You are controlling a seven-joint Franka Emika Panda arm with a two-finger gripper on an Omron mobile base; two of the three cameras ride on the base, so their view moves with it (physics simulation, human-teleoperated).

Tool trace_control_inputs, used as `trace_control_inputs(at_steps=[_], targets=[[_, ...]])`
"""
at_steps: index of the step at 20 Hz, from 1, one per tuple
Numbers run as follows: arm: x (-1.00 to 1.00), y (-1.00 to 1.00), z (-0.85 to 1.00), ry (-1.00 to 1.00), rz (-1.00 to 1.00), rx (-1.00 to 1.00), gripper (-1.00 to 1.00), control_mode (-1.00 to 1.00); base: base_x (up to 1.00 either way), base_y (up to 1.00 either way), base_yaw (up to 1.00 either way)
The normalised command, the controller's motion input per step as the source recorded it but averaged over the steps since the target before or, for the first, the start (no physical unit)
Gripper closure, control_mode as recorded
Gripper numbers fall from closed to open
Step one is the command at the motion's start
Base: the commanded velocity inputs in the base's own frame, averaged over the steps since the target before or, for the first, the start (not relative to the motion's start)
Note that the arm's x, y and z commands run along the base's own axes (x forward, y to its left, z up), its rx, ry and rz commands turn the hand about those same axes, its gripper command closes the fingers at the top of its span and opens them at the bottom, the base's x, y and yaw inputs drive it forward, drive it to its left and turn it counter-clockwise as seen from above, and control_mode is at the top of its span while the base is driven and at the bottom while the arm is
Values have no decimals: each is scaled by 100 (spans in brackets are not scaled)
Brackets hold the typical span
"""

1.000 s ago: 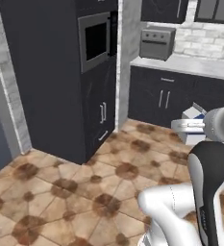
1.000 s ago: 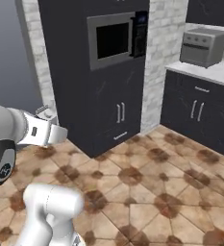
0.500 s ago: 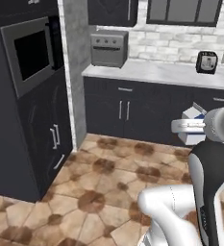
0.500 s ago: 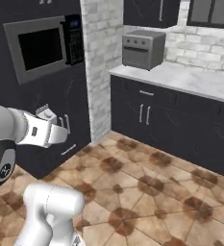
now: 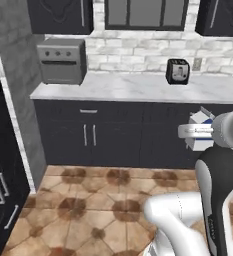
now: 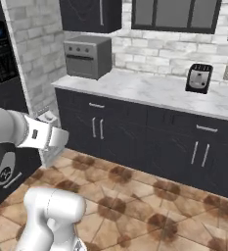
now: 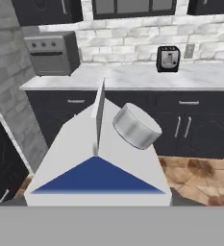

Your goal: Take a sugar cube from the saucer and place it inside the coffee. Then, grab milk from the fridge and place it next to the coffee on the counter to sweeten the coffee.

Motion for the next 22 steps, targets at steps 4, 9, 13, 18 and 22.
trace_control_inputs(at_steps=[4,9,13,18,22], targets=[[0,0,0,0,0,0,100,100,84,-75,-45],[0,0,0,0,0,0,100,100,67,-84,-49],[0,0,0,0,0,0,100,100,67,-88,-48],[0,0,0,0,0,0,100,100,60,-94,-49],[0,0,0,0,0,0,100,100,66,-96,-47]])
